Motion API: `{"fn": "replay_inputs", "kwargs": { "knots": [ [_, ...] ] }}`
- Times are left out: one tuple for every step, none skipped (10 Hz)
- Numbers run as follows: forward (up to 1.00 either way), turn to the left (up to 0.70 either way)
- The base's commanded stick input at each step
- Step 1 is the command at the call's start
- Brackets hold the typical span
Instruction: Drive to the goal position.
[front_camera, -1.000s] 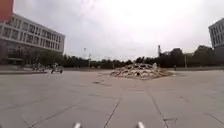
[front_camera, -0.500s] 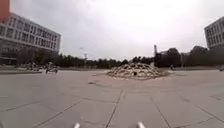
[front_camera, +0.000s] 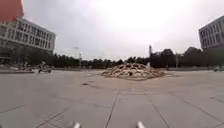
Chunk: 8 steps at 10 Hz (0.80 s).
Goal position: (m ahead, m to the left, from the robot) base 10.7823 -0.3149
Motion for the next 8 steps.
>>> {"fn": "replay_inputs", "kwargs": {
  "knots": [
    [0.50,-0.24],
    [0.50,-0.23],
    [0.50,-0.21],
    [0.50,-0.17],
    [0.50,-0.11],
    [0.50,-0.05],
    [0.50,-0.01],
    [0.50,0.00]
  ]
}}
